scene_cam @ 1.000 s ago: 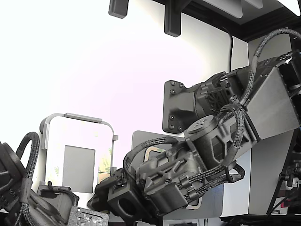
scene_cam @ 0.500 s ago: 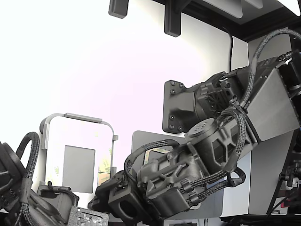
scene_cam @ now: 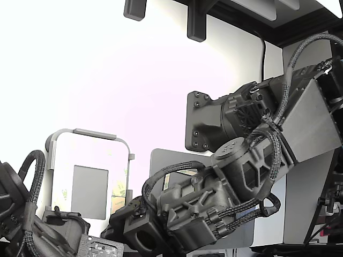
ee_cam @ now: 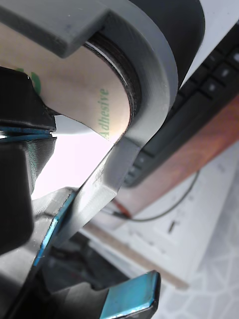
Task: Peel off protective film from adhesive tape.
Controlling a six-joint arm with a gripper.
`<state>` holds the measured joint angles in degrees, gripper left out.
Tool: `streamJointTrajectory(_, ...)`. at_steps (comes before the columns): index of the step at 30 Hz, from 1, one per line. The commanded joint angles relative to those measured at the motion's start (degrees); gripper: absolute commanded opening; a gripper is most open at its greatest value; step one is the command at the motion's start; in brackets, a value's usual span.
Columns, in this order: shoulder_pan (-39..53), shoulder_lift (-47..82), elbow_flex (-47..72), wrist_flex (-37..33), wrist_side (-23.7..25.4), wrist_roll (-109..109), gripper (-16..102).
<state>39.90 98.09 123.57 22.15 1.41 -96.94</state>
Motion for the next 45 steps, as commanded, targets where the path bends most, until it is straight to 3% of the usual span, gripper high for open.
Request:
streamJointTrajectory(1, 0.1, 0.5, -1.9, -0.3, -0.5, 0.3, -10)
streamJointTrajectory(45, 1.4, -0.4, -5.5, 3.4, 0.8, 0.9, -10)
